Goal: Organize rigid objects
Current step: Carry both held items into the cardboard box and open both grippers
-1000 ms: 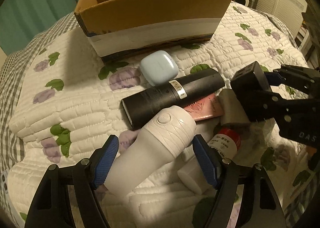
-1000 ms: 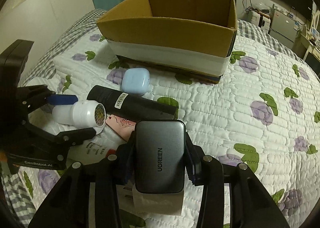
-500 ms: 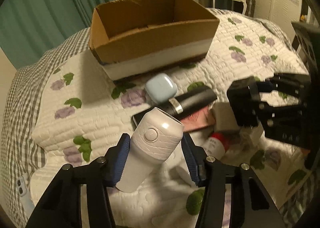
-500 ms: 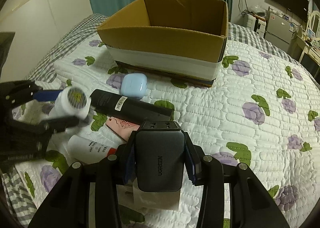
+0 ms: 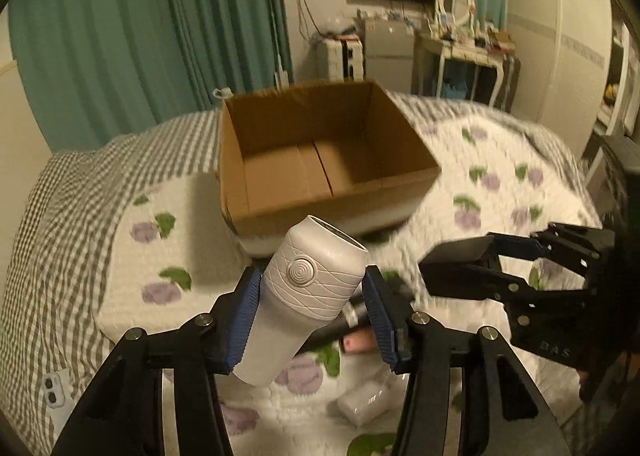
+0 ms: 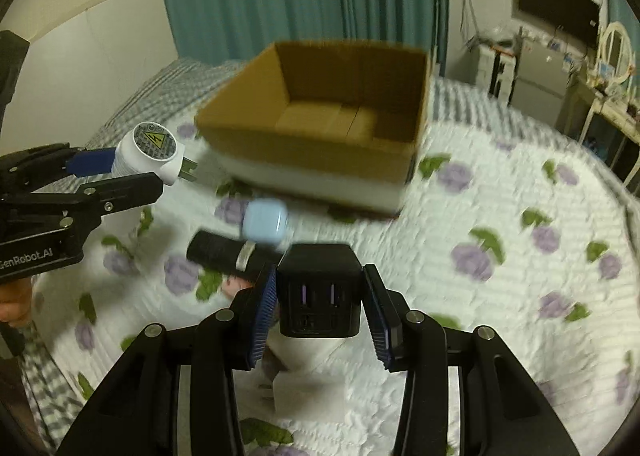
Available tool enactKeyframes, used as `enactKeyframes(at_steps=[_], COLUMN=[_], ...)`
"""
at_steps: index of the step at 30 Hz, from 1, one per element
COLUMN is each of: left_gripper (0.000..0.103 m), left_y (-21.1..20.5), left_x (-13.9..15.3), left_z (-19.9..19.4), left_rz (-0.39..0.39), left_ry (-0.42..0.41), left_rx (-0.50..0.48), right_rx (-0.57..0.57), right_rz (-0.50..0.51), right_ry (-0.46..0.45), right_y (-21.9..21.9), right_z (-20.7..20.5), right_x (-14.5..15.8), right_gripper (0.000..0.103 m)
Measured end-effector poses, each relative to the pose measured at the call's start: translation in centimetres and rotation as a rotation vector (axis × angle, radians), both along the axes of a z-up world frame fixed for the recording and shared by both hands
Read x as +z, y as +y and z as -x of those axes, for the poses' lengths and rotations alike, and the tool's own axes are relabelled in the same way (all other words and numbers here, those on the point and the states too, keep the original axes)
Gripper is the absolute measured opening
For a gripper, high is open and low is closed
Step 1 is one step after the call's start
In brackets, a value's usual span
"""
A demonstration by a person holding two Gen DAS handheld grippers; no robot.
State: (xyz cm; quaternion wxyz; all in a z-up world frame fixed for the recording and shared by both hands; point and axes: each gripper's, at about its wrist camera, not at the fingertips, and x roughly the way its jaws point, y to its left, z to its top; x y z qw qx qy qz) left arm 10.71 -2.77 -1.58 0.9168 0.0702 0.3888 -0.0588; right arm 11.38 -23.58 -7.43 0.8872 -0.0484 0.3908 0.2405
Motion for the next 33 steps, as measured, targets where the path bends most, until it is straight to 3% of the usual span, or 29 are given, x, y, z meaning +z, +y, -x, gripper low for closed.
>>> enactKeyframes(at_steps=[8, 15, 20, 25, 33], left_gripper=[0.053, 0.053, 0.053, 0.053, 0.053], left_y=[0.3, 0.1, 0.6, 0.7, 0.1], left_x=[4.8, 5.3, 2.7, -0.5, -3.2], left_z=[-3.9, -8.8, -12.2, -14.7, -16.8], left_rz=[0.058, 0.050, 0.056, 0.040, 0.036], left_ry=[-0.077, -0.097, -0.059, -0.012, 0.019], left_rx=[0.047, 0.061, 0.079, 0.076, 0.070], right_rx=[0.010, 0.023, 0.008, -0.006, -0.016], right_rz=[-0.040, -0.061, -0.060, -0.039, -0.020], right_ry=[-0.148, -0.215, -0.186, -0.119, -0.049], right_y=[0.3, 1.6, 2.6, 3.3, 3.0], right_z=[-2.2, -6.9, -11.6, -15.2, -17.8], right_x=[7.8, 11.4, 9.7, 5.8, 2.1], right_gripper=[0.042, 0.042, 0.042, 0.042, 0.042])
